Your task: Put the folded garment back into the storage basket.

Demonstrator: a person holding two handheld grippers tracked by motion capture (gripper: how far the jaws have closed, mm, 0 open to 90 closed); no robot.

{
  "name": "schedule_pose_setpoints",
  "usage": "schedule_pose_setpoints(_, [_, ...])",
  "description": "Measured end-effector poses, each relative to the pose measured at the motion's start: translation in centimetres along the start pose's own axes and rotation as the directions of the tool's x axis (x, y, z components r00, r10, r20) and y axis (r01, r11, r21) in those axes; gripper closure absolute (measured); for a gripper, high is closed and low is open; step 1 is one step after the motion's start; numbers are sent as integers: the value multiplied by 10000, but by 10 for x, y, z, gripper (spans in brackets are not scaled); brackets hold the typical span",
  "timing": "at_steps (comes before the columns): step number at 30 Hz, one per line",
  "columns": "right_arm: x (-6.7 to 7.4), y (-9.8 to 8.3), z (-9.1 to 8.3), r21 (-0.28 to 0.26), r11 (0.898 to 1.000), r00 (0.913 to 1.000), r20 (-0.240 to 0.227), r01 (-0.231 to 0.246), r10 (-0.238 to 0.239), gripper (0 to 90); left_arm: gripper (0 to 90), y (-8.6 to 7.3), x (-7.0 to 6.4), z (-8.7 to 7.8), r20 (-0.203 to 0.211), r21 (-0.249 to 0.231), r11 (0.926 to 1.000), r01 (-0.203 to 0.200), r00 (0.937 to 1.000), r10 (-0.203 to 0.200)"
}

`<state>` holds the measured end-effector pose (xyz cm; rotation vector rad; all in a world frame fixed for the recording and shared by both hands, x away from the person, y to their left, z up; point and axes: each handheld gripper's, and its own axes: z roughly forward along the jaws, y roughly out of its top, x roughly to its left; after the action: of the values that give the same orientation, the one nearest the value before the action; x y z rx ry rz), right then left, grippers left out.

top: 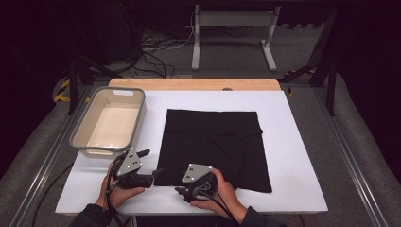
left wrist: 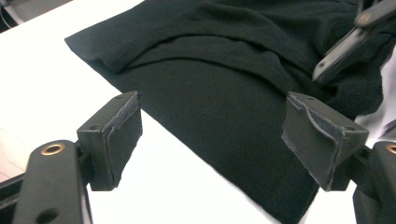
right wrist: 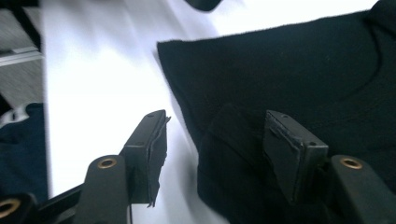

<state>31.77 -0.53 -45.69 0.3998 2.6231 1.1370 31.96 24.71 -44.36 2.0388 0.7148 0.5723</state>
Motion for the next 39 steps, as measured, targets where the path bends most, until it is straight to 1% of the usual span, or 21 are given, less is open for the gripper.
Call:
schedule_pose_setpoints(2, [-1,1,6,163,9998,9998,164,-117,114,427,226,1,0,1,-131,76,10000,51,9999,-50])
schedule_pose_setpoints(3, [-2,1,8,274,9995,9997,193,-132,126,418,228,1,0,2,-185,90,9999,138,9997,-136])
schedule_pose_setpoints(4, [-3,2,9,265,9992,9993,240,-293,287,425,235,2,0,3,-275,141,9996,259,9993,-255])
schedule_pose_setpoints(5, [-4,3,10,319,9992,9991,346,-244,233,427,239,3,0,5,-311,128,9992,369,9988,-365])
schedule_pose_setpoints(7, [-8,4,12,346,9984,9988,221,-439,432,469,243,6,0,10,-300,132,9989,460,9985,-456])
schedule_pose_setpoints(9, [-11,5,13,353,9979,9981,303,-547,536,546,248,11,-1,16,-508,203,9989,421,9979,-410])
schedule_pose_setpoints(10, [-11,6,14,333,9974,9972,405,-641,627,571,253,14,-1,18,-500,152,9990,415,9979,-407])
schedule_pose_setpoints(12, [-11,7,16,360,9978,9975,444,-557,541,624,255,20,0,24,-617,82,9987,497,9969,-491])
schedule_pose_setpoints(14, [-11,7,16,301,9975,9967,520,-640,624,701,259,27,3,31,-669,97,9980,632,9958,-624])
schedule_pose_setpoints(16, [-12,7,17,295,9979,9959,715,-573,551,777,259,35,7,39,-663,51,9978,665,9956,-660])
schedule_pose_setpoints(18, [-13,7,17,305,9979,9950,833,-572,545,806,260,44,11,50,-770,49,9973,736,9944,-730])
schedule_pose_setpoints(21, [-11,7,17,300,9981,9940,976,-530,498,820,262,57,22,70,-868,231,9958,887,9925,-864])
schedule_pose_setpoints(23, [-10,6,17,246,9987,9936,1044,-451,423,825,263,65,31,86,-1106,395,9931,1104,9882,-1055])
schedule_pose_setpoints(26, [-8,6,17,185,9994,9923,1209,-296,272,830,261,74,49,111,-1270,663,9817,1787,9773,-1694])
schedule_pose_setpoints(27, [-6,5,17,220,9995,9918,1263,-218,189,831,260,76,54,119,-1387,747,9791,1893,9742,-1778])
schedule_pose_setpoints(29, [-5,5,17,192,9997,9908,1349,-170,143,831,250,79,63,136,-1811,1102,9772,1817,9704,-1600])
schedule_pose_setpoints(31, [-5,5,17,167,9997,9905,1365,-169,145,832,249,80,75,149,-2115,1321,9692,2078,9612,-1772])
schedule_pose_setpoints(32, [-5,5,17,177,9997,9905,1368,-151,125,831,249,79,82,156,-2291,1390,9626,2325,9532,-1971])
schedule_pose_setpoints(35, [-5,5,17,161,9998,9903,1387,-142,119,831,249,74,96,166,-2481,1451,9511,2728,9406,-2319])
schedule_pose_setpoints(38, [-4,5,17,150,9998,9901,1396,-135,113,831,249,72,107,172,-2710,1723,9353,3091,9277,-2567])
schedule_pose_setpoints(39, [-4,5,17,145,9998,9901,1399,-142,120,831,251,72,110,173,-2713,1625,9335,3197,9241,-2692])
